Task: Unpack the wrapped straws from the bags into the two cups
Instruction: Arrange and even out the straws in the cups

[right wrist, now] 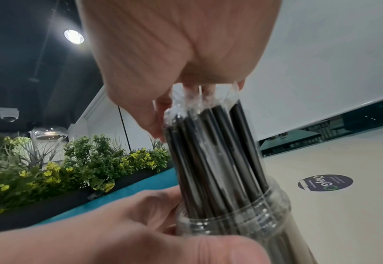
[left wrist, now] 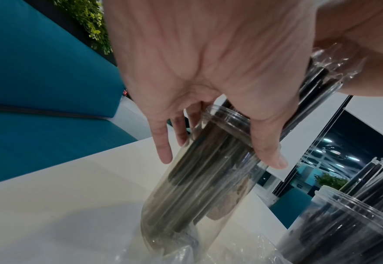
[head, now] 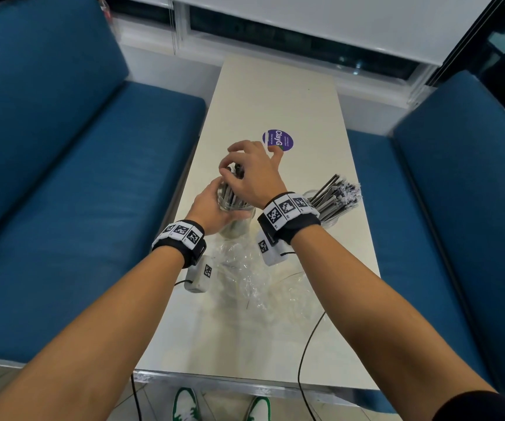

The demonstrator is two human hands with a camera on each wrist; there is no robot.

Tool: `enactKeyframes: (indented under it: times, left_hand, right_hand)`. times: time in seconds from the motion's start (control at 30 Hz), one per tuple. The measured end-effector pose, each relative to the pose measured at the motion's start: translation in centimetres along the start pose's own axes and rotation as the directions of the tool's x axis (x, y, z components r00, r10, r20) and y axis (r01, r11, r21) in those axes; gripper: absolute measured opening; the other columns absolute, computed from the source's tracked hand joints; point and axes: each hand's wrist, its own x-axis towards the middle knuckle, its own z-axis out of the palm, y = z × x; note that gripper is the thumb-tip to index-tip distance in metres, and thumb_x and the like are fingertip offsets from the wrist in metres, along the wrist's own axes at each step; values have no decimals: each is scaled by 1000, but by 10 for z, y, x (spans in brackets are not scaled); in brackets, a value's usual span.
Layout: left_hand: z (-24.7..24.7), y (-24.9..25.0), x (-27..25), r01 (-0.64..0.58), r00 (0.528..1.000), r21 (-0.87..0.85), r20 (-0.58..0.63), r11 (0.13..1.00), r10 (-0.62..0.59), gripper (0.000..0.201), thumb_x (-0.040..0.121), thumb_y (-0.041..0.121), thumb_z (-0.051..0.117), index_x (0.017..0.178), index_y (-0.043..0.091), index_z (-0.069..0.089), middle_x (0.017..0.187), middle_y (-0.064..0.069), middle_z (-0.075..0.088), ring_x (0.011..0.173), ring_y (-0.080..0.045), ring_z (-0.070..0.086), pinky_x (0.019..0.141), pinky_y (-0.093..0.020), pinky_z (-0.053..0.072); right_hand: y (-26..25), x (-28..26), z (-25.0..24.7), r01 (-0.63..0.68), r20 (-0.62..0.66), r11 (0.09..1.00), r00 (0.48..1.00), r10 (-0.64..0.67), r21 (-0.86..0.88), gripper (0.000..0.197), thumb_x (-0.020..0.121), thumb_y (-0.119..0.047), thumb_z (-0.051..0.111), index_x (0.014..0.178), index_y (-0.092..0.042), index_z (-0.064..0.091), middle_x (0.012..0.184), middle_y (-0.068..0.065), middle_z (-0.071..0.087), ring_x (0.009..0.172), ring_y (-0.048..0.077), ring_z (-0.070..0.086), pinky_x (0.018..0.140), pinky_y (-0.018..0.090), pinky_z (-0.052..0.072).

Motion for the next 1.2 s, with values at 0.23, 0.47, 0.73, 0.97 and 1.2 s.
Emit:
enactKeyframes:
  times: [0.23, 0.47, 0.73, 0.97, 1.2]
  left_hand:
    - [-1, -2, 0, 28, 1000, 46, 5, 999, -28, 125, 48, 76, 87, 154, 30, 41, 139, 2, 67, 122, -23, 66, 107, -48, 56]
    - [0, -5, 4, 21, 1000, 36, -16, 999, -21, 111, 65, 53, 98, 157, 27, 40, 134, 7, 65, 122, -19, 64, 106, -39, 53]
    - [1, -1, 2, 16, 1000, 39, -14, 999, -16, 105, 70, 47, 97, 156, 25, 41, 134, 8, 63, 117, -15, 60, 107, -35, 48]
    - [1, 0, 1, 12, 1000, 57, -10, 998, -12, 95, 72, 43, 96, 150, 28, 45, 125, 13, 62, 117, -17, 61, 109, -40, 49]
    - [1, -2, 3, 28, 1000, 91, -3, 995, -28, 116, 69, 52, 96, 162, 24, 33, 158, 1, 53, 139, -24, 55, 120, -47, 43]
  right_hand:
    - [0, 2, -1, -78, 51, 984, 995, 88, -161, 29, 90, -54, 59, 97, -31, 75, 123, -6, 63, 123, 19, 51, 113, 57, 17]
    - [4, -1, -23, -137, 36, 973, 991, 132, 186, 31, 91, -43, 49, 111, -31, 70, 129, -7, 62, 129, 16, 47, 112, 48, 18]
    - [20, 2, -33, -148, 5, 919, 988, 157, 366, 41, 92, -9, 44, 114, -22, 75, 127, 0, 69, 124, 23, 56, 111, 42, 40]
    - [22, 0, -26, -86, 60, 964, 996, 73, 252, 35, 96, -10, 51, 117, -18, 77, 125, 4, 73, 120, 26, 63, 108, 44, 47]
    - [32, -3, -36, -146, -88, 950, 980, 177, 277, 29, 98, 2, 55, 109, -15, 77, 116, 6, 70, 105, 21, 65, 96, 27, 47]
